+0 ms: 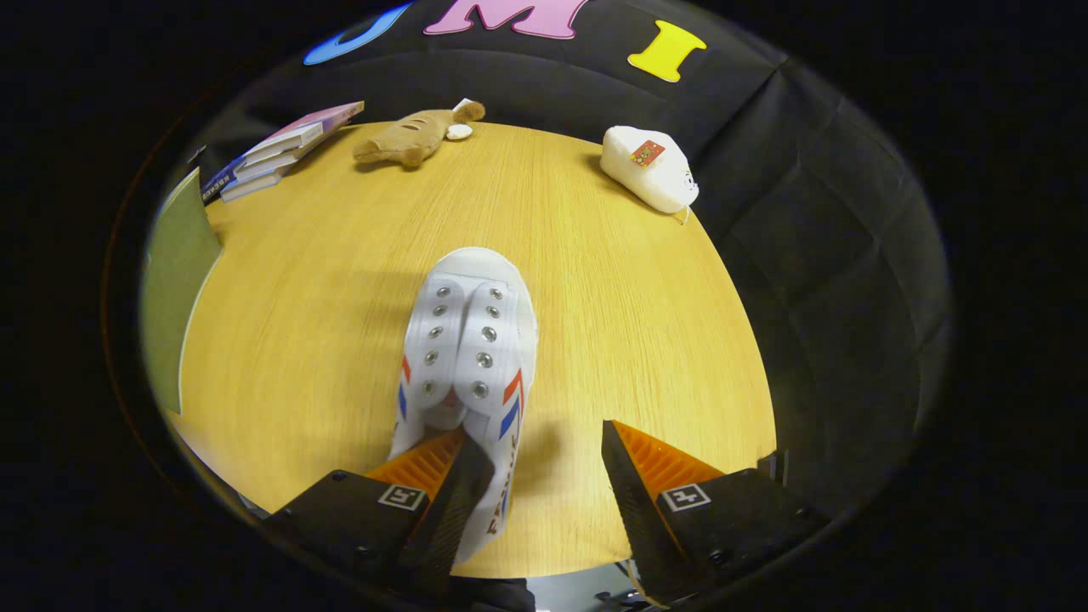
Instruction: Open the storage box then place both shoes into the box .Put the left shoe in first, then the right shoe, with the right side of both shoes facing outward in a uniform manner.
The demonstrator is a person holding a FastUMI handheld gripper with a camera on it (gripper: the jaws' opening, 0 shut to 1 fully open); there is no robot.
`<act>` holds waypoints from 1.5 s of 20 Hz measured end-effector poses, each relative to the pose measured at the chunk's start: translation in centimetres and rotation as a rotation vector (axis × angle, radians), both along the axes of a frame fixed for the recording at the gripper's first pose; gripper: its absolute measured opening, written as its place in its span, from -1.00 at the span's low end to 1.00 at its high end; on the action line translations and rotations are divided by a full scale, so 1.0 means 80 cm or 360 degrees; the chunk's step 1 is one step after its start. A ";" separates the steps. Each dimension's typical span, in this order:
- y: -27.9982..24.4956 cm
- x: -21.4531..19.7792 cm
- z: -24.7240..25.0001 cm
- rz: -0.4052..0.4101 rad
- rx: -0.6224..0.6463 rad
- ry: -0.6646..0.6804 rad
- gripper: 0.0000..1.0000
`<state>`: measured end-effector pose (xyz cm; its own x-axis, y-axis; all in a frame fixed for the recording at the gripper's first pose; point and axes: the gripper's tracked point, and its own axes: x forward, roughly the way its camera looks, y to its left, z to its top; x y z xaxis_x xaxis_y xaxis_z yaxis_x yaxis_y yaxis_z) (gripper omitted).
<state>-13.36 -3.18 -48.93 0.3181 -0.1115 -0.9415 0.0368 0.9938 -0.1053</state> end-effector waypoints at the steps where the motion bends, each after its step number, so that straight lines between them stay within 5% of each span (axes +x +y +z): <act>1: 0.005 0.002 -0.001 0.0005 0.0022 0.0018 0.66; 3: 0.014 0.015 -0.005 -0.0014 0.0083 -0.0014 0.46; 7: 0.023 0.016 -0.016 -0.0069 0.0122 -0.0004 -0.37; 11: 0.026 0.015 -0.008 -0.0274 0.0256 0.0049 -0.89; 16: 0.046 0.044 0.045 -0.0502 0.0583 -0.0053 -0.89; 21: 0.052 0.066 0.075 -0.0262 0.0442 -0.0100 -0.89; 30: 0.059 0.056 0.008 -0.0253 0.0396 -0.0103 -0.90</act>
